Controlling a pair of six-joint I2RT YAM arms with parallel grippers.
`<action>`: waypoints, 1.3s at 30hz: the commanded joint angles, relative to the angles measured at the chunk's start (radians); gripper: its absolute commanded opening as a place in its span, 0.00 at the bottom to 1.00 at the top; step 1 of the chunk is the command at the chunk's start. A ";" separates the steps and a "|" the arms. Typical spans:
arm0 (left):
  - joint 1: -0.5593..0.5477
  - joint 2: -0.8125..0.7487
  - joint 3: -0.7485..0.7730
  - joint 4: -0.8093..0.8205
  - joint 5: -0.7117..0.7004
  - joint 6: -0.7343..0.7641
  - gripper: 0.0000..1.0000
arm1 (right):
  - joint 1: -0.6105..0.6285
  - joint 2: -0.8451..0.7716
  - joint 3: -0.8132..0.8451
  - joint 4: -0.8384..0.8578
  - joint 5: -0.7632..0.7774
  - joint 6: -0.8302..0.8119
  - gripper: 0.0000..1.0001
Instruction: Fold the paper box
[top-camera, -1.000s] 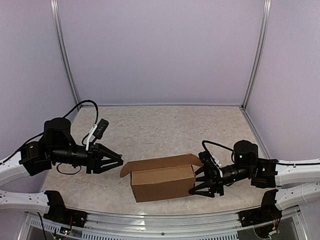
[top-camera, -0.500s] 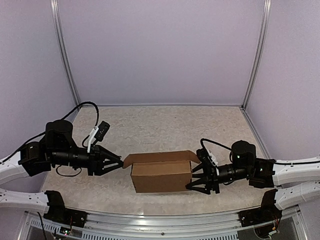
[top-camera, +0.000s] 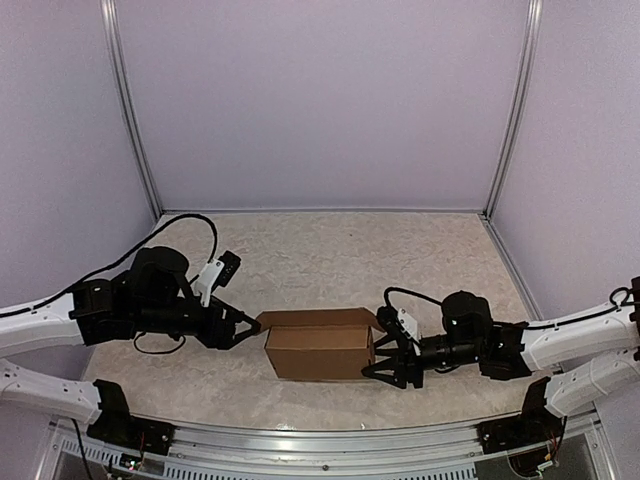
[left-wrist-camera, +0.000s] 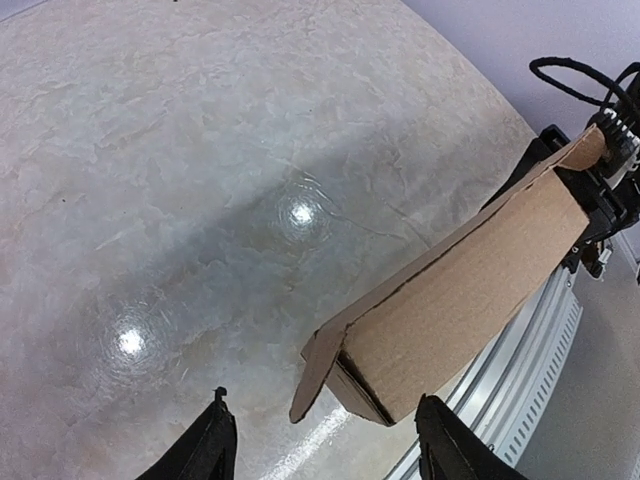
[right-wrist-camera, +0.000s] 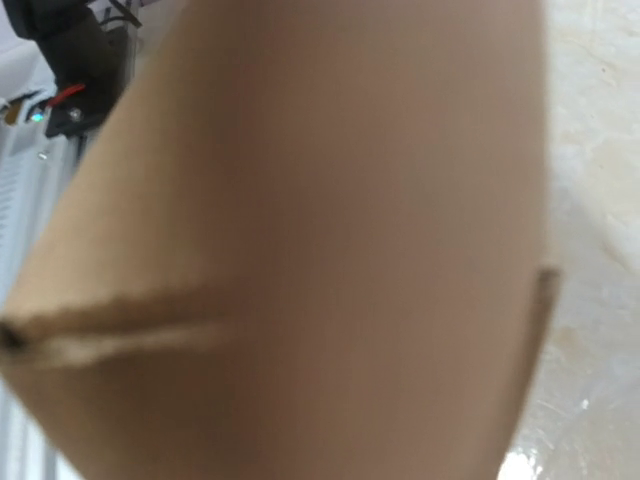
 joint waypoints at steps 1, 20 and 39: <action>-0.017 0.065 0.022 0.021 -0.071 0.019 0.59 | -0.008 0.046 -0.011 0.084 0.027 -0.031 0.23; -0.018 0.209 0.028 0.070 -0.078 0.046 0.14 | -0.006 0.161 0.002 0.143 0.035 -0.060 0.23; -0.045 0.299 0.067 0.064 -0.100 -0.042 0.00 | 0.080 0.328 -0.049 0.407 0.261 -0.084 0.22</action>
